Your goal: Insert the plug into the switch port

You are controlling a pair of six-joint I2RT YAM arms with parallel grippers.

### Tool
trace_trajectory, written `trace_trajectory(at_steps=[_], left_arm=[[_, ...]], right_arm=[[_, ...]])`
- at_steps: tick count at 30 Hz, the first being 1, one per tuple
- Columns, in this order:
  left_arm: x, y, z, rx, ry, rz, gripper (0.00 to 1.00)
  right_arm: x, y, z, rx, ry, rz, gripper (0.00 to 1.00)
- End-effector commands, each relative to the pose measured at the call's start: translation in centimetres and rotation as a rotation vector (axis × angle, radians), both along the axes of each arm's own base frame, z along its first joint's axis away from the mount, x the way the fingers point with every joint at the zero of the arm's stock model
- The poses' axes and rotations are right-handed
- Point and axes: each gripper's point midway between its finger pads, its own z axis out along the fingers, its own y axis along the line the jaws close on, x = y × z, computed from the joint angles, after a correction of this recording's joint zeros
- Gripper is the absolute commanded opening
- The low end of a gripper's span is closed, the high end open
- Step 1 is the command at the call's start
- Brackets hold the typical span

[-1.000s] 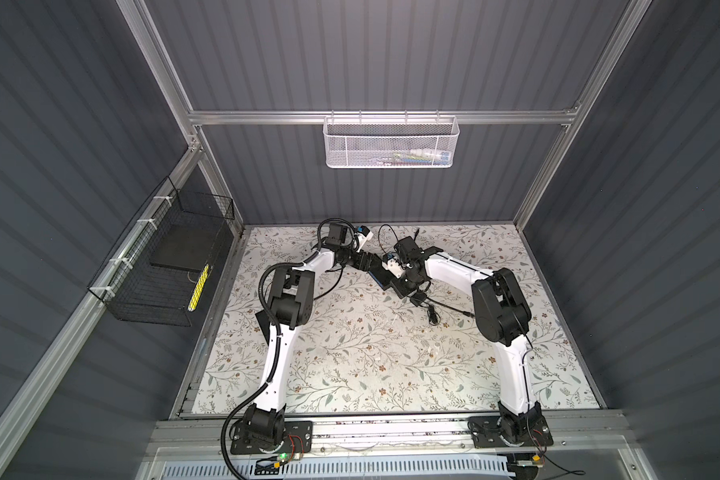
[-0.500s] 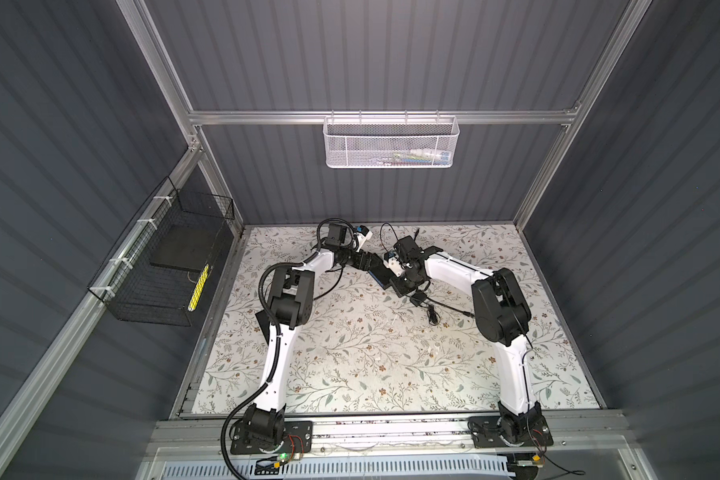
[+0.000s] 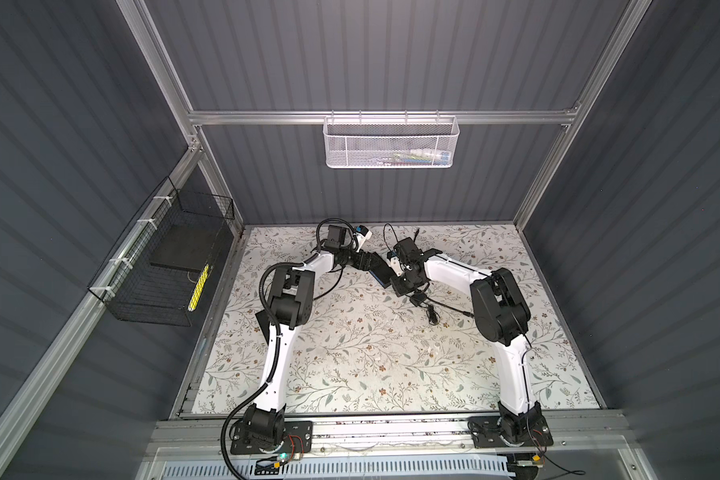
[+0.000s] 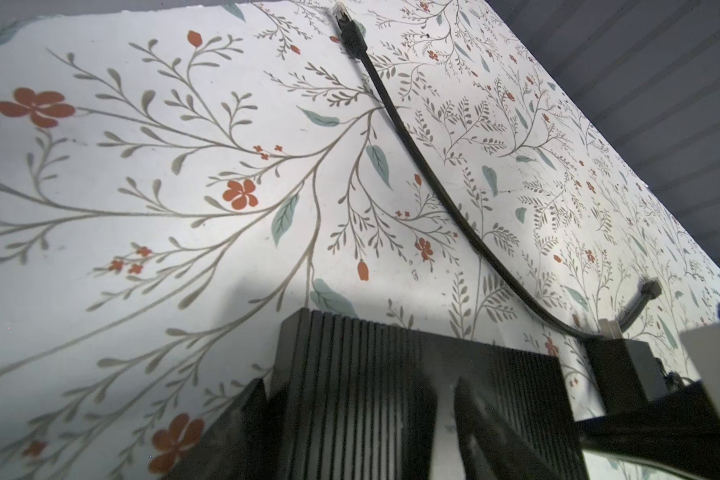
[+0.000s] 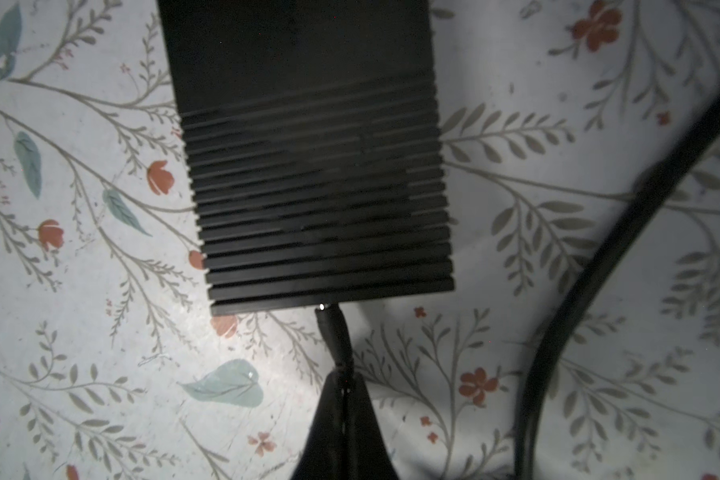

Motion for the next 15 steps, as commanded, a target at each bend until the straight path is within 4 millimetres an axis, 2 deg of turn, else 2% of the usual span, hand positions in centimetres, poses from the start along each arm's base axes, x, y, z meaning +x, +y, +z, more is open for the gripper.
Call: trace_trajectory(at_steps=[1, 15], left_arm=[[-3.6, -1.4, -2.1, -0.011, 0.159, -0.05, 0.71], [-4.3, -1.7, -2.4, 0.005, 0.162, -0.042, 0.7]], right_arm=[[2.2, 2.1, 2.0, 0.086, -0.124, -0.025, 0.0], [3.1, 2.5, 3.1, 0.098, -0.158, -0.062, 0.0]])
